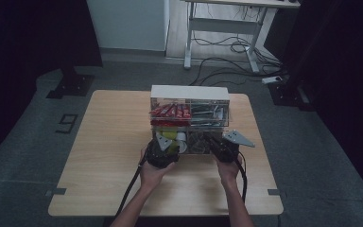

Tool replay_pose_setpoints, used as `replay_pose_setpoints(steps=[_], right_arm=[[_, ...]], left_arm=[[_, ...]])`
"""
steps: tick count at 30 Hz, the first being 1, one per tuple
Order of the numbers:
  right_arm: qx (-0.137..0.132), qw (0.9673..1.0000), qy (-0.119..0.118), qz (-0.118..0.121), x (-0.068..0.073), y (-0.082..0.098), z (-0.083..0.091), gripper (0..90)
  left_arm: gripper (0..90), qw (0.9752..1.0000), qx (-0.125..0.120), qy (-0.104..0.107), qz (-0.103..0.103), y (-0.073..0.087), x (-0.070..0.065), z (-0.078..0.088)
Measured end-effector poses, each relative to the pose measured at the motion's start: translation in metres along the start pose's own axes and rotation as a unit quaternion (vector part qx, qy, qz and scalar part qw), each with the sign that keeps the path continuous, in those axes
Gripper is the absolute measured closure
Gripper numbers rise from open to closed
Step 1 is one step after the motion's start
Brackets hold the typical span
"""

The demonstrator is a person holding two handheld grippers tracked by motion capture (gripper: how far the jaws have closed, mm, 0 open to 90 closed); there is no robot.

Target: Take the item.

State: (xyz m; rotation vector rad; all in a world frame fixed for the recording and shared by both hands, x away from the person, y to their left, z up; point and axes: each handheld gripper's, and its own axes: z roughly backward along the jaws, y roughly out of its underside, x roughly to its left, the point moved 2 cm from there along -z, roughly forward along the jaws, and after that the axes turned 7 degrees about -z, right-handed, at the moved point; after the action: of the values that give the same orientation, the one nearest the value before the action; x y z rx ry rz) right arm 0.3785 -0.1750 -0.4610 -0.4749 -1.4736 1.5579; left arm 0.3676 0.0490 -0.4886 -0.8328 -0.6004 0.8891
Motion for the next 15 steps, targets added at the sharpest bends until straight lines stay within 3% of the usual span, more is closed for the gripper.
replay_pose_setpoints(steps=[15], right_arm=[[0.001, 1.0, 0.001, -0.001, 0.0, 0.0, 0.0, 88.7]], left_arm=[[38.5, 0.9997, -0.021, 0.008, -0.003, 0.0, 0.008, 0.032]])
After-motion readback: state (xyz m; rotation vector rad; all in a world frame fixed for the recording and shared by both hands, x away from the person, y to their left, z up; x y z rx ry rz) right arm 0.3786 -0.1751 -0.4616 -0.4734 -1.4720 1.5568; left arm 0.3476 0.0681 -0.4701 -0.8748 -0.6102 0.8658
